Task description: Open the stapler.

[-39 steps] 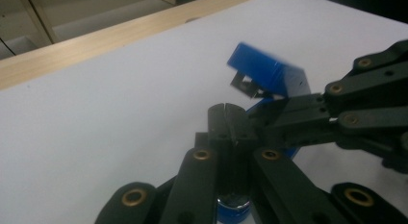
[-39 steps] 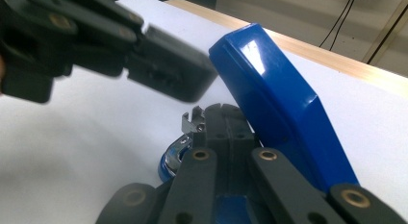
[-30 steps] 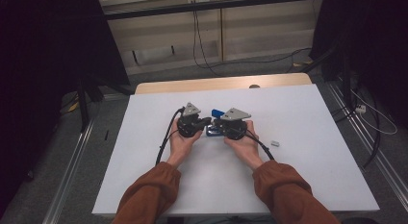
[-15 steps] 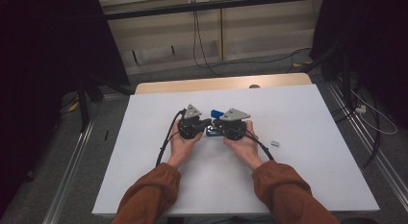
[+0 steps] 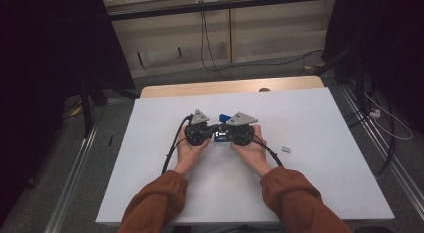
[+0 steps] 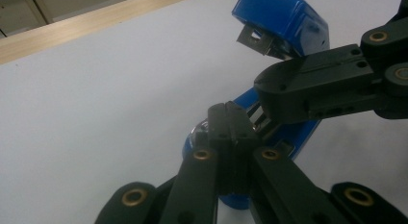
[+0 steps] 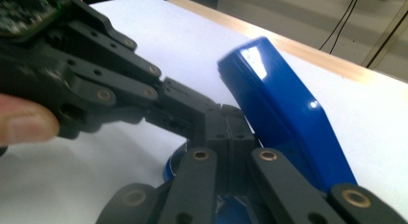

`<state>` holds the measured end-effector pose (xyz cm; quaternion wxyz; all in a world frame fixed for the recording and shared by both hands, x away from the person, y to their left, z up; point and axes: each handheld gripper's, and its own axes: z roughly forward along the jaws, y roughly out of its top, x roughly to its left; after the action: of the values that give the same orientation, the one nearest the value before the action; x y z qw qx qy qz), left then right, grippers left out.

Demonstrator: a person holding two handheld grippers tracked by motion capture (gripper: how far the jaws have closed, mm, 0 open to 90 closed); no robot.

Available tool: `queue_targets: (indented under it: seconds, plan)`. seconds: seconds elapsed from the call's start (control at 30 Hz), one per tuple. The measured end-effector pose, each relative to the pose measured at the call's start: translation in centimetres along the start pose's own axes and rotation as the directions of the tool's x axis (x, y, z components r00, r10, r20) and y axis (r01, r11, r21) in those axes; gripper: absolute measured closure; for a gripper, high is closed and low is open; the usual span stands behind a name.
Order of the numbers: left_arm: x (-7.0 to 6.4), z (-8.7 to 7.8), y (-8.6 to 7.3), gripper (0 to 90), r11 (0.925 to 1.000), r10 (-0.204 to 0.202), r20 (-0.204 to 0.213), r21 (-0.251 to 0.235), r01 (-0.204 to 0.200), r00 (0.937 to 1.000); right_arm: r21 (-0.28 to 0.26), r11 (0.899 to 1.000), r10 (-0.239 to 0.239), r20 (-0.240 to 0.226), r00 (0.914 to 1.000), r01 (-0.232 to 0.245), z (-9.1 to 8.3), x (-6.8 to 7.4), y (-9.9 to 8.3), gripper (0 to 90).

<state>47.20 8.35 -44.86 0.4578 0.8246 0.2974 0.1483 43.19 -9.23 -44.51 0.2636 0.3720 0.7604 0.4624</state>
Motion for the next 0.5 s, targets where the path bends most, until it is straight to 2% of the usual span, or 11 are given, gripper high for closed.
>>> queue_targets:
  seconds: [0.17, 0.4, 0.5]
  plan:
    - [-0.14, -0.01, -0.05, 90.0, 0.9999, 0.011, -0.011, -0.004, -0.011, 0.9999, -0.005, 1.000, 0.003, 0.004, 1.0000, -0.003, 0.07, 0.09, 0.02, 90.0]
    - [-0.02, 0.02, -0.10, 90.0, 1.0000, -0.001, 0.000, -0.008, 0.001, 1.0000, -0.016, 1.000, 0.005, 0.022, 0.9998, -0.005, -0.08, 0.07, 0.15, 90.0]
    - [-0.02, 0.00, -0.08, 90.0, 0.9999, 0.013, -0.002, -0.006, -0.013, 0.9999, -0.019, 1.000, 0.006, 0.025, 0.9997, -0.005, -0.20, -0.02, 0.22, 90.0]
